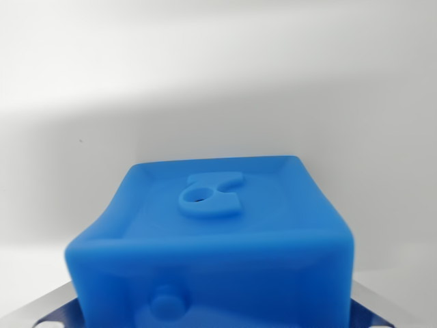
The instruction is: Stack cube
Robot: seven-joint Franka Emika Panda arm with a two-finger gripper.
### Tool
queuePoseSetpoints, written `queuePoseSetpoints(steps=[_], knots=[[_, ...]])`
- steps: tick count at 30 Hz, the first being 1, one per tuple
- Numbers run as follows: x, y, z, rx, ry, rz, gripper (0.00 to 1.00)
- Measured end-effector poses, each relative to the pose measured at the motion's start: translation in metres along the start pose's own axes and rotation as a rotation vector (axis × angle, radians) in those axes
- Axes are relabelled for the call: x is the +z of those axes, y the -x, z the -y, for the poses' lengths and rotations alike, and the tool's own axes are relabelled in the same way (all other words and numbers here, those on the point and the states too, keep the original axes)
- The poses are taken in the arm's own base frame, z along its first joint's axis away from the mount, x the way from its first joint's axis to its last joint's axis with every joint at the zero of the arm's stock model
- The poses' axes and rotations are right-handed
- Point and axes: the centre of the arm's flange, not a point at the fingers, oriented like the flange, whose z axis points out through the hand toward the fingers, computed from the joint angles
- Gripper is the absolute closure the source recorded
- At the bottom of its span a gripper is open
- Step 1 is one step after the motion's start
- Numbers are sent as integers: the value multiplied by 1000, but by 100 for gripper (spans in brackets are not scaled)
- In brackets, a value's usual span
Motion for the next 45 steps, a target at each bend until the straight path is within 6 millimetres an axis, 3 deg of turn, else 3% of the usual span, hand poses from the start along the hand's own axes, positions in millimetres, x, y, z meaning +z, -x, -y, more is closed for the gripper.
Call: queuePoseSetpoints(steps=[12, 36, 45], knots=[[-13, 0, 1, 0, -3, -3, 100], [-78, 1, 1, -6, -8, -10, 100], [-78, 17, -1, -55, 0, -1, 100]])
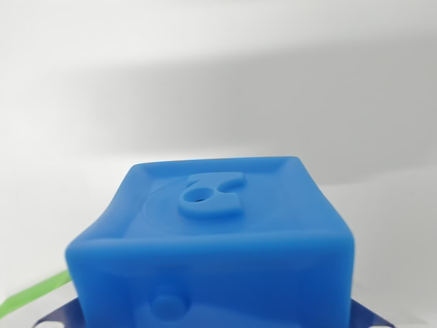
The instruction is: Stack cube
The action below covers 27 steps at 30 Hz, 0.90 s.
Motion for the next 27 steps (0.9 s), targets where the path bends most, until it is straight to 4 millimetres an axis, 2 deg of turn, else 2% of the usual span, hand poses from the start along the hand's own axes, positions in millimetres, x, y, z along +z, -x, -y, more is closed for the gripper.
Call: queuePoseSetpoints(steps=[27], knots=[[-15, 51, -2, -178, 0, 1, 100]])
